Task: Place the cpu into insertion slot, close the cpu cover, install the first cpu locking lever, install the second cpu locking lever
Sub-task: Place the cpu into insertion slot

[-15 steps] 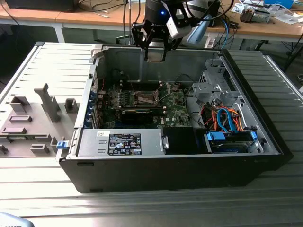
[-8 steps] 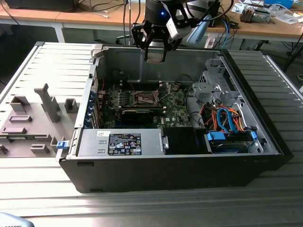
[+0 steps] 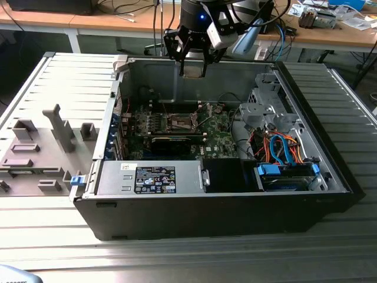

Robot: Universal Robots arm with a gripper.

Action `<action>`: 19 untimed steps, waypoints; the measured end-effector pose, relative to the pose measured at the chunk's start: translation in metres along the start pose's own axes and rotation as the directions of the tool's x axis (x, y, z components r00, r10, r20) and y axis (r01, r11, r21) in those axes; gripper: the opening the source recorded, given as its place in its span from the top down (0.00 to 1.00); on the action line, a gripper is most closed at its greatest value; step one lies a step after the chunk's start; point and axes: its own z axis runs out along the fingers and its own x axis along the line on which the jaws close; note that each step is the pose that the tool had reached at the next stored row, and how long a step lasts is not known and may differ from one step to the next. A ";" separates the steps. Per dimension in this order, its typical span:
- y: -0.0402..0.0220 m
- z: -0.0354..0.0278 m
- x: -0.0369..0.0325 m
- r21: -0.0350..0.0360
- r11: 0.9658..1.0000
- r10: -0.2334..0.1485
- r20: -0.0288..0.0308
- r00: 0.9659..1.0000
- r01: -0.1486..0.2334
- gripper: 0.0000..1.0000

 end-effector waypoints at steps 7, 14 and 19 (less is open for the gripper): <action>0.0000 0.0001 0.0000 0.001 0.999 0.033 0.003 0.999 -0.033 0.45; 0.0000 0.0000 0.0000 0.001 0.998 0.062 0.006 0.998 -0.062 0.45; 0.0000 0.0001 0.0000 0.001 0.997 0.074 0.007 0.997 -0.074 0.45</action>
